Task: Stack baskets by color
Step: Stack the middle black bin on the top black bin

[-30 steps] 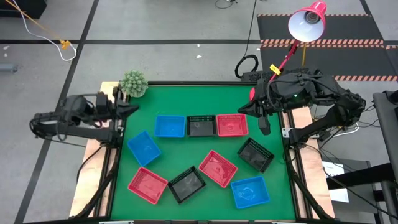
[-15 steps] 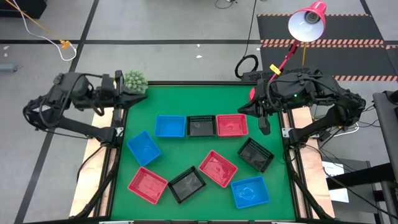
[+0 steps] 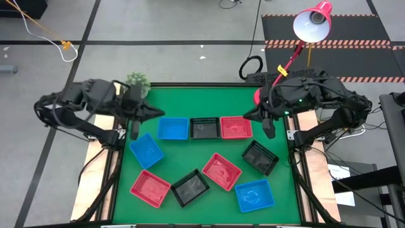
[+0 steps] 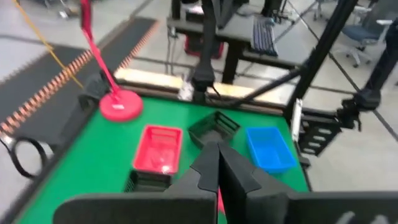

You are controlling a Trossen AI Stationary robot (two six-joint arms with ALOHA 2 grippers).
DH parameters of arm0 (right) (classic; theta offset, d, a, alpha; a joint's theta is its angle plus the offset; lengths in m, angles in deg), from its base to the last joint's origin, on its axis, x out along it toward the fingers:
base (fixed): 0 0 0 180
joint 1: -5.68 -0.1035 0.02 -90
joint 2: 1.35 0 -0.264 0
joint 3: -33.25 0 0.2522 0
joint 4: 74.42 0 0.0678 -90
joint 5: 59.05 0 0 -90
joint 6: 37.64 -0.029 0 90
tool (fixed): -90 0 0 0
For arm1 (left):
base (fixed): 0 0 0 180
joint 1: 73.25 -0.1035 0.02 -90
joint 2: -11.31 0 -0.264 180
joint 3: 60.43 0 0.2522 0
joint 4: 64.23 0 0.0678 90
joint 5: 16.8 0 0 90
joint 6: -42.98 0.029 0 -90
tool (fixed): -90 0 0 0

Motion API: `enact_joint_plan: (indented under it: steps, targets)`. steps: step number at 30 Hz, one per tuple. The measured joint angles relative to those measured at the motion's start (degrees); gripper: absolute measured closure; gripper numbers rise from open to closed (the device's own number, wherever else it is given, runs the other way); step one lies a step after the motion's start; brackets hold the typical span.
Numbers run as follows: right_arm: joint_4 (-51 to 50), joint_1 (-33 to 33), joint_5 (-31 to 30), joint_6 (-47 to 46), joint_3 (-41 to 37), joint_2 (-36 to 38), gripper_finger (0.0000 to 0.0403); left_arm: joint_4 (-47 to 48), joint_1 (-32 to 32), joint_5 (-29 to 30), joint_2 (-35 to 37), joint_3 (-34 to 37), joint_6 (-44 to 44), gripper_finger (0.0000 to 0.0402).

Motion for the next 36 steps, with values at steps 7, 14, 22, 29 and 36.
enact_joint_plan:
  steps: [7,14,22,29,36]
  targets:
    - [-7.4,-1.9,5.6,-7.8,0.0,0.0,0.0403,2.1,5.4,1.5,-3.9,0.0,-8.2,0.0401]
    - [-13.8,-4.2,5.2,-9.6,-0.3,0.0,0.0403,1.0,9.4,6.3,-7.6,0.1,-10.9,0.0401]
    - [-14.2,-4.1,4.2,-9.6,-8.8,1.4,0.0403,1.1,12.7,6.7,-10.7,0.1,-15.4,0.0398]
    - [-14.7,-4.1,4.4,-15.3,-21.8,4.9,0.0403,1.2,13.9,8.2,-11.9,0.1,-15.0,0.0397]
    - [-14.7,-4.1,5.9,-20.6,-35.6,10.3,0.0403,1.5,13.8,9.2,-11.8,0.1,-14.9,0.0397]
